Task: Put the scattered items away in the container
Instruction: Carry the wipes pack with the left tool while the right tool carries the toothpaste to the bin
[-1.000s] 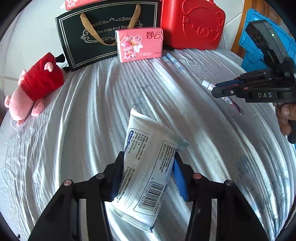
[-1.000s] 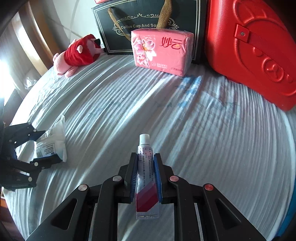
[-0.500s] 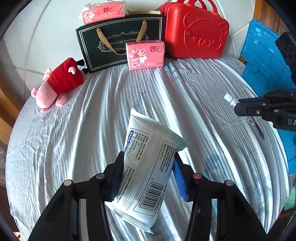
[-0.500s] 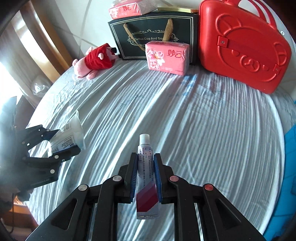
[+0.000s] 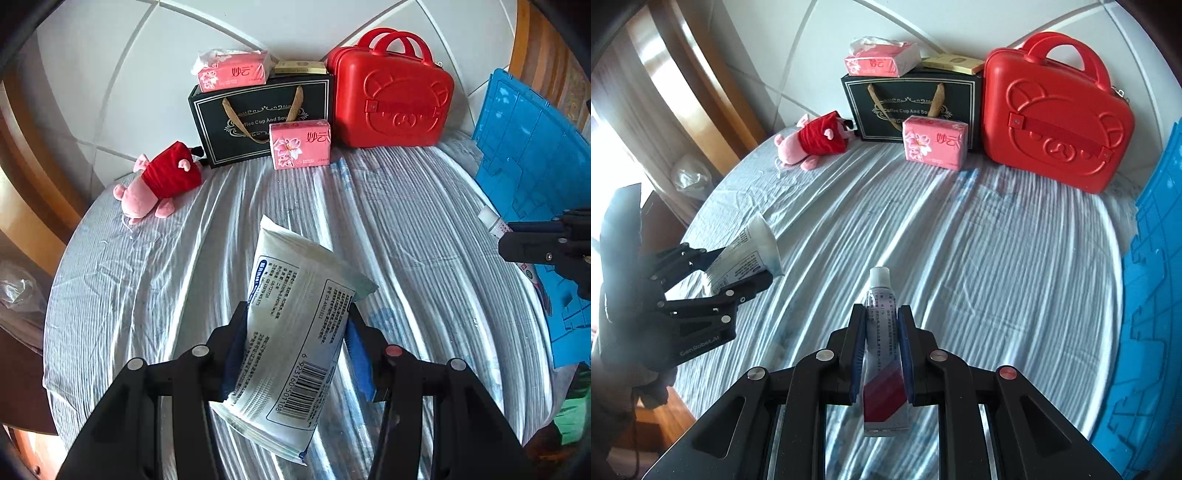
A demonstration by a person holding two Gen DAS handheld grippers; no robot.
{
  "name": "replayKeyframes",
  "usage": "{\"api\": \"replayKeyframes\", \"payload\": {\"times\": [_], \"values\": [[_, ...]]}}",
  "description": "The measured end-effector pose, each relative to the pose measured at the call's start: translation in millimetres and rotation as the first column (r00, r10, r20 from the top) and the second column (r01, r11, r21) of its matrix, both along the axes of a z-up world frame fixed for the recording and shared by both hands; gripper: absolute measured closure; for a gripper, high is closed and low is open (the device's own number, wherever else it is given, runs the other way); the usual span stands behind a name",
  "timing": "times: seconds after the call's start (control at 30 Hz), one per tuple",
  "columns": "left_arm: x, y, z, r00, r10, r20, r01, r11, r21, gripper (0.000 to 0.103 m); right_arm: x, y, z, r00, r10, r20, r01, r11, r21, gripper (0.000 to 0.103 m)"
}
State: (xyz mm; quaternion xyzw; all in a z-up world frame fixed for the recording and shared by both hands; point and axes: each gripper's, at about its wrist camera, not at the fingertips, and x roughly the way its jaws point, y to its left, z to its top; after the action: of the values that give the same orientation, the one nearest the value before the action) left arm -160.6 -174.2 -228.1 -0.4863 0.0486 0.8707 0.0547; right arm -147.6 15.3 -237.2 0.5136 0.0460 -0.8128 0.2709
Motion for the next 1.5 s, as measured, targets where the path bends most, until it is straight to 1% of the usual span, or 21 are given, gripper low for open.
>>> {"api": "replayKeyframes", "payload": {"times": [0.13,0.33,0.43,0.53,0.67,0.8,0.93,1.03,1.3,1.5], "values": [[13.6,7.9,20.2,1.0,0.024,-0.007,-0.024,1.0,-0.007,0.054,15.7,7.8,20.6,1.0,0.004,-0.005,-0.004,1.0,-0.02,0.086],[33.4,18.2,53.8,0.998,0.041,-0.038,-0.042,0.999,-0.019,0.054,35.6,23.1,51.4,0.999,0.008,-0.033,-0.009,1.0,-0.026,0.086],[41.4,22.5,70.5,0.997,0.051,-0.057,-0.051,0.999,0.003,0.054,44.2,33.8,66.3,0.999,0.003,-0.045,-0.005,0.999,-0.042,0.086],[48.2,30.5,86.8,0.996,0.057,-0.075,-0.056,0.998,0.005,0.054,51.0,46.1,79.8,0.999,-0.008,-0.052,0.005,0.998,-0.07,0.086],[56.9,47.4,110.9,0.993,0.041,-0.11,-0.039,0.999,0.016,0.054,61.0,59.7,97.1,0.997,-0.014,-0.07,0.007,0.995,-0.098,0.086],[59.9,64.9,132.1,0.99,0.028,-0.137,-0.027,1.0,0.009,0.054,69.6,75.3,115.1,0.996,-0.028,-0.085,0.018,0.993,-0.119,0.086],[61.4,82.0,147.3,0.987,0.014,-0.16,-0.013,1.0,0.008,0.054,76.9,97.1,124.1,0.994,-0.048,-0.096,0.034,0.99,-0.135,0.086],[62.9,96.9,157.7,0.985,-0.003,-0.175,0.002,1.0,-0.007,0.054,80.3,112.7,124.7,0.993,-0.058,-0.106,0.043,0.99,-0.138,0.086],[60.4,149.5,176.1,0.975,-0.08,-0.205,0.074,0.997,-0.037,0.054,92.1,159.1,134.4,0.985,-0.098,-0.139,0.076,0.984,-0.159,0.086],[59.2,191.6,193.5,0.965,-0.132,-0.228,0.124,0.991,-0.047,0.054,104.7,192.8,149.0,0.975,-0.136,-0.177,0.104,0.978,-0.18,0.086]]}}
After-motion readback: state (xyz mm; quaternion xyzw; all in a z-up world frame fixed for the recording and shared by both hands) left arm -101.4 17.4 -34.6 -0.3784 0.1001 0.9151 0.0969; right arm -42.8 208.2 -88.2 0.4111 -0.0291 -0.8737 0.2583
